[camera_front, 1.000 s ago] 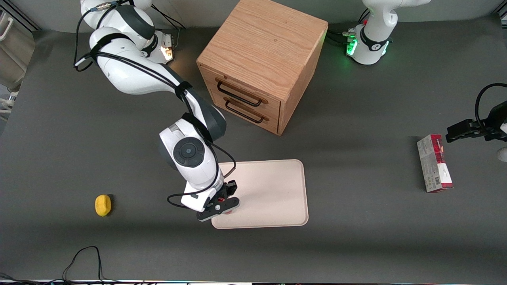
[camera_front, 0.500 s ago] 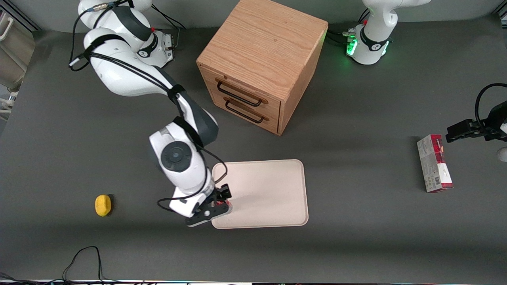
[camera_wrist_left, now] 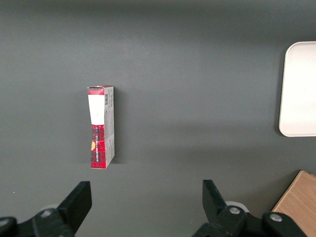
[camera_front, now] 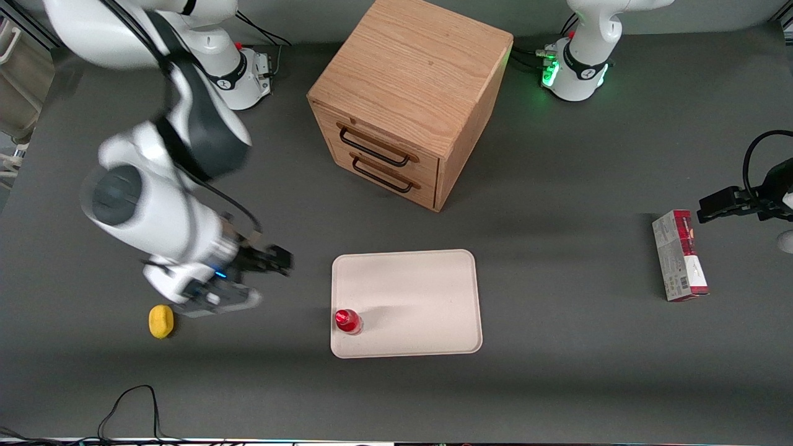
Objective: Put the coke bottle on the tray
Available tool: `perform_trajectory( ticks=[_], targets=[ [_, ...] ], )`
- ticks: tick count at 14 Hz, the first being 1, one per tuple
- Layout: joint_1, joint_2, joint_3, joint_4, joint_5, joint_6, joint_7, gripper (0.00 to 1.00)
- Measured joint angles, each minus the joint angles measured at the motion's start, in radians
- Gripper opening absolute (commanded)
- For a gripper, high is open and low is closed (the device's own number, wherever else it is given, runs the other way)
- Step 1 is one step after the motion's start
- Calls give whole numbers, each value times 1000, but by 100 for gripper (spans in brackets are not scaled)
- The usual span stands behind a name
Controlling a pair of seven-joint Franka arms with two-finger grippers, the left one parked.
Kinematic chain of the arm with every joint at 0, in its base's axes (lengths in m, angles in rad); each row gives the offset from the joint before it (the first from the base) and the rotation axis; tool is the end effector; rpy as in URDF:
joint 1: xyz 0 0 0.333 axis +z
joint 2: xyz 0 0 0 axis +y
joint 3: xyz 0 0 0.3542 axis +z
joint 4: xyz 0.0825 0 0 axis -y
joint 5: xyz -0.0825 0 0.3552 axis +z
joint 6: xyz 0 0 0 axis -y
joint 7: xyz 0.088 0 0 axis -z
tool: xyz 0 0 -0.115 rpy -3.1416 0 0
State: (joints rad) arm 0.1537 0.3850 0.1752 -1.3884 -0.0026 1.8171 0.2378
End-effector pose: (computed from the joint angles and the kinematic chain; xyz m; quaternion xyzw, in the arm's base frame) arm 0.6370 0.1945 0.5317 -0.9985 -0.0387 -0.0150 0.0370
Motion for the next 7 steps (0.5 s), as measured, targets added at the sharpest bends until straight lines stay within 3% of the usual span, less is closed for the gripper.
perform_trajectory(
  ticks=[4, 7],
  targets=[
    [-10, -369, -179, -386, 27, -8, -91, 100],
    [-9, -520, -240, -492, 27, -59, -122, 100]
  ],
)
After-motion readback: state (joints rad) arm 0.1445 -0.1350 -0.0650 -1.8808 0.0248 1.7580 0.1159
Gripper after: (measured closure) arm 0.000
